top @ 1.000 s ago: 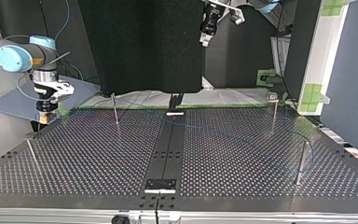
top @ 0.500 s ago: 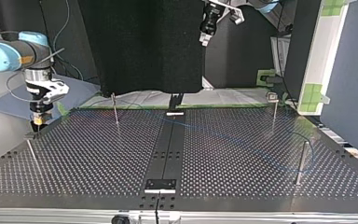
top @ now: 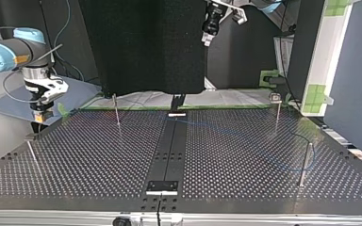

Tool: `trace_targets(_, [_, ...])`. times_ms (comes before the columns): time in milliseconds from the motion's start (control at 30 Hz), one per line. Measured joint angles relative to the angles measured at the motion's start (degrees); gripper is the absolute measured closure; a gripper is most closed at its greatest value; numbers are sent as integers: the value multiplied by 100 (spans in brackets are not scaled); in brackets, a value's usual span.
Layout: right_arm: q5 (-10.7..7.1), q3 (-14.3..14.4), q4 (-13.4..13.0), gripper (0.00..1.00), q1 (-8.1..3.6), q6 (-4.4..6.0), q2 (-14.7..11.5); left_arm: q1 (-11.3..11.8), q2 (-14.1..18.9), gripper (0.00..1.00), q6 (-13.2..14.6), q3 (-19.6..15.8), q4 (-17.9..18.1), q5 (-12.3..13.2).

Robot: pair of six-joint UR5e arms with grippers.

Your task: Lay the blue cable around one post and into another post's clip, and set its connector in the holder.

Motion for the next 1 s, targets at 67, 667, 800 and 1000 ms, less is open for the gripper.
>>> trace_targets(67, [19, 0, -11, 79, -25, -13, 95, 0, 0, 0, 3, 1, -24, -1])
trace_targets(667, [-329, -289, -231, 79, -441, 36, 245, 32, 0, 0, 23, 6, -124, 16])
trace_targets(800, [-503, -324, -235, 79, -521, 36, 253, 33, 0, 0, 32, 7, -160, 29])
trace_targets(1000, [-781, -477, -203, 79, -614, 28, 265, 29, 0, 0, 34, 5, -218, 33])
